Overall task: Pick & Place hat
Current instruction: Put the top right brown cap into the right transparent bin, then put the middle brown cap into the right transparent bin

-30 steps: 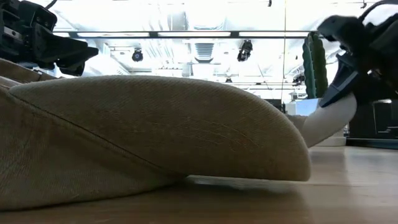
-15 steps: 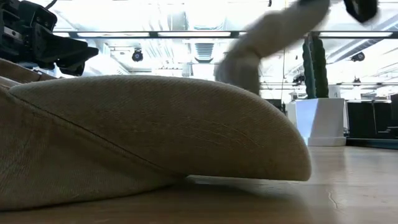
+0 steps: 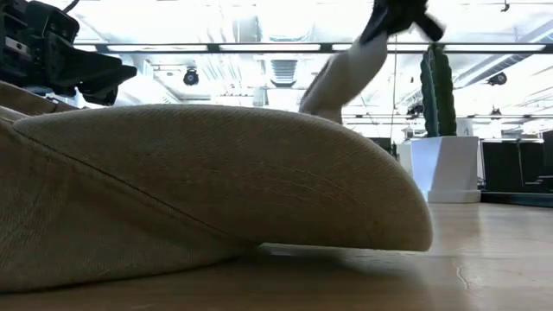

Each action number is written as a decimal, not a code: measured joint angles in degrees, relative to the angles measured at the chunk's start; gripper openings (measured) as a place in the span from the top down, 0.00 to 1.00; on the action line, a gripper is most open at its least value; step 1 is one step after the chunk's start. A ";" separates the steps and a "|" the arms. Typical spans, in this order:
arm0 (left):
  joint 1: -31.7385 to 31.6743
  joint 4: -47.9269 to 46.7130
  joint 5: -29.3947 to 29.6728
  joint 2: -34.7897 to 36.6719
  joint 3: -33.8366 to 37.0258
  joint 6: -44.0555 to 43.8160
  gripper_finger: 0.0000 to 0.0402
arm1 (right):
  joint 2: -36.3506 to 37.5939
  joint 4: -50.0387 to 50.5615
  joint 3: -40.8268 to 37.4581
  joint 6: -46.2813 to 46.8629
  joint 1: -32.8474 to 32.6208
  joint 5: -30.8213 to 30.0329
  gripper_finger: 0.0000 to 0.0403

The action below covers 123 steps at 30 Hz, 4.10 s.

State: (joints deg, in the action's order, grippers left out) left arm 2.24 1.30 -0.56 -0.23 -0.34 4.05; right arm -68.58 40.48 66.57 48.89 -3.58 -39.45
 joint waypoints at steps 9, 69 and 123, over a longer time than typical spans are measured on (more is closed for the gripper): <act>0.00 -0.02 0.00 -0.01 0.00 0.00 0.65 | -8.04 -14.00 -5.52 -2.41 17.96 24.08 0.97; 0.00 0.00 0.00 -0.96 0.00 0.00 0.65 | -41.40 -14.66 14.43 -15.70 -27.62 37.54 0.52; 0.00 0.00 0.10 -1.83 0.00 0.00 0.65 | -61.34 -5.18 33.87 -9.16 -32.30 13.57 0.93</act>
State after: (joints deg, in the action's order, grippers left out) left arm 2.24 1.30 -0.46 -2.07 -0.34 4.05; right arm -129.92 35.30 100.44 39.73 -35.88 -25.87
